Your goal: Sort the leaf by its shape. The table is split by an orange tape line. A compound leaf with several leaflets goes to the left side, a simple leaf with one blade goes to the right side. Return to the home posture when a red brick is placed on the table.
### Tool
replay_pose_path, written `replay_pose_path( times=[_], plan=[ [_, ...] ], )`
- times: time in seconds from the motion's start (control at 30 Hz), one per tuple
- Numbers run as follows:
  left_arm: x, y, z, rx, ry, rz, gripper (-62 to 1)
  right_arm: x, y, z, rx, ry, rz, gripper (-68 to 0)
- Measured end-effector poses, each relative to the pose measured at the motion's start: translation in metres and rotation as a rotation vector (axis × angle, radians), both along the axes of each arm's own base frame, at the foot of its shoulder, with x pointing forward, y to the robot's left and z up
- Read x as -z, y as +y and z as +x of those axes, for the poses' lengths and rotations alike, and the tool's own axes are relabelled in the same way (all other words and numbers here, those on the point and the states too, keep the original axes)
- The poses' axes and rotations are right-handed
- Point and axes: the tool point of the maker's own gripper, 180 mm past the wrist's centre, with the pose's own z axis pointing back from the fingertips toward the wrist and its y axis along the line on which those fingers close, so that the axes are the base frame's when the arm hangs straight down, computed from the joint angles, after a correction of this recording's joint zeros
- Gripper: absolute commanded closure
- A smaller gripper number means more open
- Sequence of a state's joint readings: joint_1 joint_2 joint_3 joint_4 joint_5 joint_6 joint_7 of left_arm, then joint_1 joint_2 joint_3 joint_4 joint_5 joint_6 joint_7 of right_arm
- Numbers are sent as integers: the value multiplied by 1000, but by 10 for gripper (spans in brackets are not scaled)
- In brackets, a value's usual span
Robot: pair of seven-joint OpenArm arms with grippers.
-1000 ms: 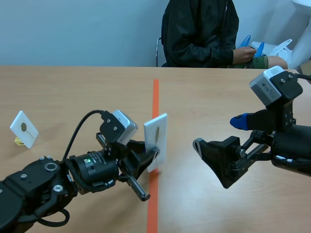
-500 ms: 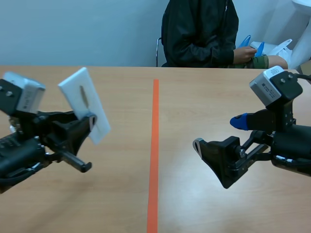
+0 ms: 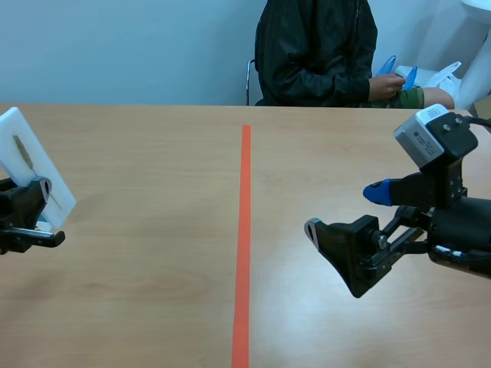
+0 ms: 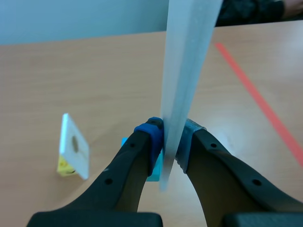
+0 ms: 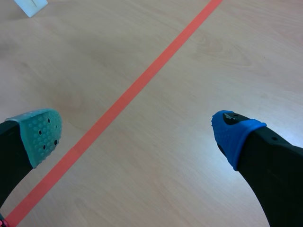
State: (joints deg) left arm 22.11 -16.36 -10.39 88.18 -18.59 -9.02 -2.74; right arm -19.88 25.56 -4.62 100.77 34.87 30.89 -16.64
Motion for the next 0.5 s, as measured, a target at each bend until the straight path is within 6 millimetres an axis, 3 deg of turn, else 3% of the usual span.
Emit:
replay_pose_path(
  times=[0.27, 0.5],
  plan=[
    [47, 38, 9, -130, 94, -20, -36, 0, 0, 0, 0, 0, 0, -679],
    [66, 59, 19, -197, 81, -40, -36, 0, 0, 0, 0, 0, 0, -679]
  ],
)
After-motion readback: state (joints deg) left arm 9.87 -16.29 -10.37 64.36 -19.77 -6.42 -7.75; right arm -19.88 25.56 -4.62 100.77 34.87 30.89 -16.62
